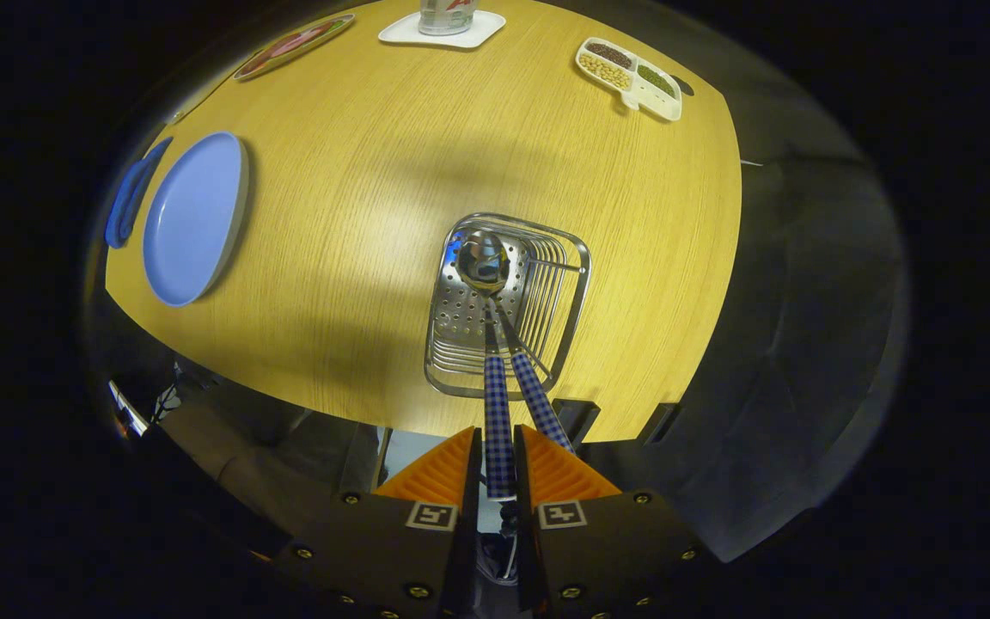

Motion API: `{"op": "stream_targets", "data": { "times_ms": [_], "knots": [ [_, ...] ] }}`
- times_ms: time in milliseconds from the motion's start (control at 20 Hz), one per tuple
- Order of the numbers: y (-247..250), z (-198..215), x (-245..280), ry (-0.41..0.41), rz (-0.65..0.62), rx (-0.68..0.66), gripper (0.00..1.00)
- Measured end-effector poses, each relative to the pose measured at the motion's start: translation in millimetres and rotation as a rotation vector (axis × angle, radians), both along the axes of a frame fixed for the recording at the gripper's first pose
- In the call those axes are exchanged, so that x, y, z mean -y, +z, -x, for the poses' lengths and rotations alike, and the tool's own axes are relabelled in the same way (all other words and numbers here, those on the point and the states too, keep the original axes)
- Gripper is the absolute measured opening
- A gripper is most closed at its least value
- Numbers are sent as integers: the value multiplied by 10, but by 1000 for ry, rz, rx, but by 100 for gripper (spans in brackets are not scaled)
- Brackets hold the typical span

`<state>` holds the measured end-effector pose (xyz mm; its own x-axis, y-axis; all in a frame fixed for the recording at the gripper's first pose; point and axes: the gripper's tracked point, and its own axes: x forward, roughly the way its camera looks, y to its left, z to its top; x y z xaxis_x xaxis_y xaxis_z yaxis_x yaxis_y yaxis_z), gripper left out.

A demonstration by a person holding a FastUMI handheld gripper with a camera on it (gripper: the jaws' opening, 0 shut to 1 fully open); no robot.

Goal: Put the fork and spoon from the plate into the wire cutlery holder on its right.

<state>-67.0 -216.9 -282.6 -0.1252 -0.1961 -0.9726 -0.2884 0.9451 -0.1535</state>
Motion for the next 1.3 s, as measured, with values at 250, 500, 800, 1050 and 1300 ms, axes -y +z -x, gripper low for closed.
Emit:
{"op": "stream_targets", "data": {
  "times_ms": [250,500,800,1050,1300],
  "knots": [
    [135,-1,-29,-4,-8,37,25],
    [388,-9,-174,-30,-44,144,76],
    [592,-145,-693,-71,-152,406,96],
    [610,-124,-1273,-11,-231,538,96],
    [739,-291,-1702,-6,-290,701,96]
  ]
}}
